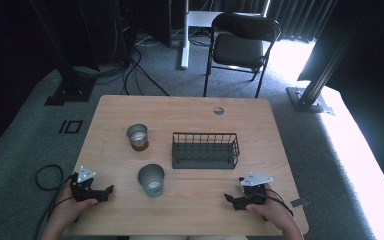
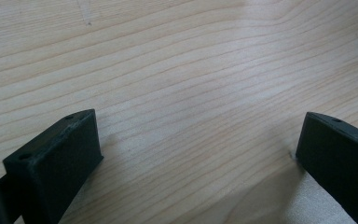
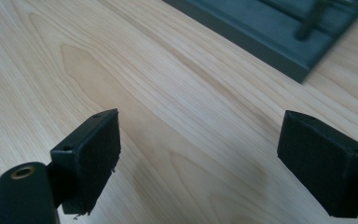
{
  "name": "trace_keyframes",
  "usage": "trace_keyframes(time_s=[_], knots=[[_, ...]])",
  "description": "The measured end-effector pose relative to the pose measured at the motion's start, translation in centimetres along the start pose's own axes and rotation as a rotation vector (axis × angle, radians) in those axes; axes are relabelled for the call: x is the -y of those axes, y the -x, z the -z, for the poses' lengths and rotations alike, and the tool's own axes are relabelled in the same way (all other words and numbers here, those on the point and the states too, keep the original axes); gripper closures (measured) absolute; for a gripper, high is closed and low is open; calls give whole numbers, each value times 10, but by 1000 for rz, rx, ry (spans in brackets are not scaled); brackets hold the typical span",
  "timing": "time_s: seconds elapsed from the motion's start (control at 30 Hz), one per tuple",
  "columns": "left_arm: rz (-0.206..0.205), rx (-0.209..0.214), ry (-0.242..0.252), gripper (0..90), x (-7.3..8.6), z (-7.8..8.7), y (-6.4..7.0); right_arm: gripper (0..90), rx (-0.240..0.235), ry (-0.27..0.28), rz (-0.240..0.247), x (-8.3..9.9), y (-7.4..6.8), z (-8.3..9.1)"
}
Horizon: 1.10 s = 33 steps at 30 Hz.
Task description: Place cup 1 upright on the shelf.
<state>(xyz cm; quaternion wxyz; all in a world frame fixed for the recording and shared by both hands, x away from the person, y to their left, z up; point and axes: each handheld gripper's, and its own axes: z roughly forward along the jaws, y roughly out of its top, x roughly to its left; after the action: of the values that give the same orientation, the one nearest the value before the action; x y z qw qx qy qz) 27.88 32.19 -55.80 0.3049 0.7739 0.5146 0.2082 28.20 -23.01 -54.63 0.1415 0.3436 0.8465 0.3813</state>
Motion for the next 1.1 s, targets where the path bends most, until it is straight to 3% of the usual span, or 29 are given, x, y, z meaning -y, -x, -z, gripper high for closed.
trace_keyframes(time_s=[0.27,1.1], knots=[[1,1,0,4,0,0,0,131,-47,-6,39,-14,-14,-16],[1,1,0,4,0,0,0,131,-201,61,120,-59,-61,-54]])
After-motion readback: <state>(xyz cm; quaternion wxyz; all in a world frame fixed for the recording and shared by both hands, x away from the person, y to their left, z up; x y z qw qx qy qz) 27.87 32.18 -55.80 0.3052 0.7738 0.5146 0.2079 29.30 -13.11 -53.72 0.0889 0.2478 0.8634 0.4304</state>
